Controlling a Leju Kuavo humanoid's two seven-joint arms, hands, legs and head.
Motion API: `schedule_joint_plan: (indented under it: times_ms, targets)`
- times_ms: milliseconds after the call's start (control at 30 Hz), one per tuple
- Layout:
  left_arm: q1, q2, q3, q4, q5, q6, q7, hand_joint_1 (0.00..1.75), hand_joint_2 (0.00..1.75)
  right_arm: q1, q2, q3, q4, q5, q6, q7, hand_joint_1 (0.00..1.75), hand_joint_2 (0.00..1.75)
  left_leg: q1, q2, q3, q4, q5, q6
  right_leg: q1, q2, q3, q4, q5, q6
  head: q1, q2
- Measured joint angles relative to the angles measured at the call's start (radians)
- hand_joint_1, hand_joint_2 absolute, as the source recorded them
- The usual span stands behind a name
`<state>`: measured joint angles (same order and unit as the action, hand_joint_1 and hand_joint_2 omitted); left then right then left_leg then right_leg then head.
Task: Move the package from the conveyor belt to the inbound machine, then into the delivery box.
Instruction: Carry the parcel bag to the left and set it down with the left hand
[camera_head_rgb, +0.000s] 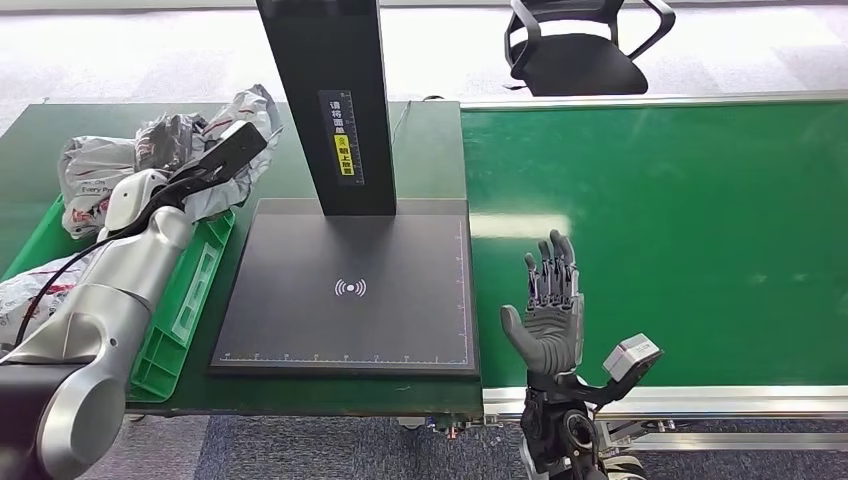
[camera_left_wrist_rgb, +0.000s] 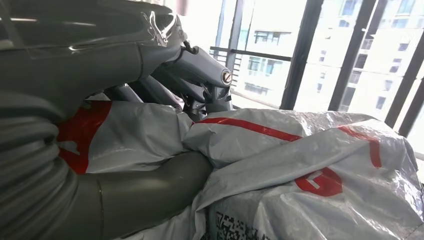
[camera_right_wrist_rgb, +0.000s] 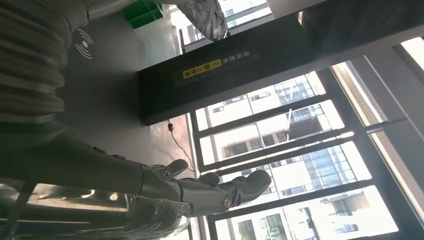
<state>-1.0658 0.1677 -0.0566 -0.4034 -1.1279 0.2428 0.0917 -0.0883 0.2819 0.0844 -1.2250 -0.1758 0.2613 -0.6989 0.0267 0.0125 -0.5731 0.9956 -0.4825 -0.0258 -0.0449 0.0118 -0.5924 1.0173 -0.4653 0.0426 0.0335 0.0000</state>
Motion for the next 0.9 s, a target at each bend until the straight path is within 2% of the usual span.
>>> schedule_joint_plan:
  times_ms: [267, 900]
  targets:
    - [0.0, 0.057, 0.002, 0.021, -0.017, -0.003, 0.051, 1.75, 1.75, 0.016, 0.0, -0.006, -0.011, 0.006, 0.0, 0.0, 0.0, 1.75, 0.0, 0.0, 0.0, 0.0, 0.0, 0.0, 0.0, 0.0, 0.0, 0.0, 0.0, 0.0, 0.0, 0.0]
    - [0.002, 0.102, 0.053, 0.074, -0.074, -0.091, 0.202, 1.75, 1.75, 0.022, 0.0, -0.01, -0.022, 0.005, 0.001, 0.0, 0.0, 1.75, 0.0, 0.0, -0.001, 0.0, 0.0, 0.0, 0.0, 0.0, 0.0, 0.0, 0.0, 0.0, 0.0, 0.0]
